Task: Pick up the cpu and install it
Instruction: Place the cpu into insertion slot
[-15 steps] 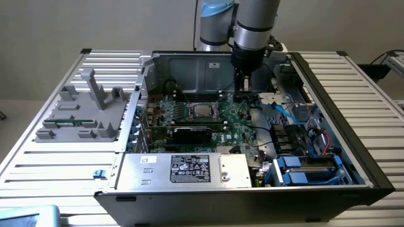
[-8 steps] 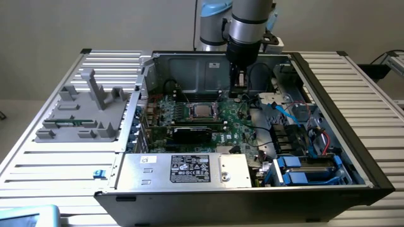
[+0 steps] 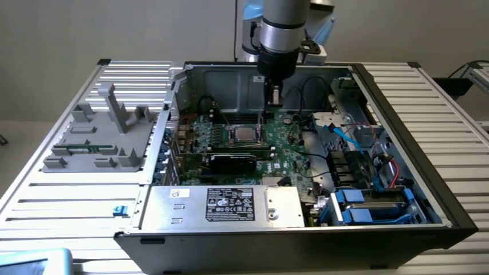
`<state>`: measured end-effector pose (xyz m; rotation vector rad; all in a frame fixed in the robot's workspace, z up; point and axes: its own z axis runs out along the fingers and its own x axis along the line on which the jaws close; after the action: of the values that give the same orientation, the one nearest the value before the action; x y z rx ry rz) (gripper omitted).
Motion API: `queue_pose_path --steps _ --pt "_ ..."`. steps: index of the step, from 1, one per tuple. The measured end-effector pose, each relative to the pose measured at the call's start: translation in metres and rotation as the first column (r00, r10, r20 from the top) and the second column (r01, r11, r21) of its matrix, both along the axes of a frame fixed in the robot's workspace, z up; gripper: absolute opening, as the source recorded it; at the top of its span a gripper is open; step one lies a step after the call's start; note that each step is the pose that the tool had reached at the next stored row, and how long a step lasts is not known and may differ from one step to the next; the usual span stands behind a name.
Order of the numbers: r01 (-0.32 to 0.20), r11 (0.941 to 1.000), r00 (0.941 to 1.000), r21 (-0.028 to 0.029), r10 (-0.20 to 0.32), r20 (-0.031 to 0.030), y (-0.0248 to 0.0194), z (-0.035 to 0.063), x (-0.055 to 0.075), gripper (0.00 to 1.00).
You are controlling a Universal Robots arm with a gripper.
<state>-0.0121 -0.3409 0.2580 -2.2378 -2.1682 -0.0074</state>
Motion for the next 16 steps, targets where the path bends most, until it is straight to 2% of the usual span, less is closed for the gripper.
queue_pose_path --steps 11,16 --pt "0.0 1.0 1.0 0.0 0.0 0.0004 0.0 -0.0013 -0.05 0.11" --pt "0.0 1.0 1.0 0.0 0.0 0.0024 0.0 -0.0078 -0.066 0.11"
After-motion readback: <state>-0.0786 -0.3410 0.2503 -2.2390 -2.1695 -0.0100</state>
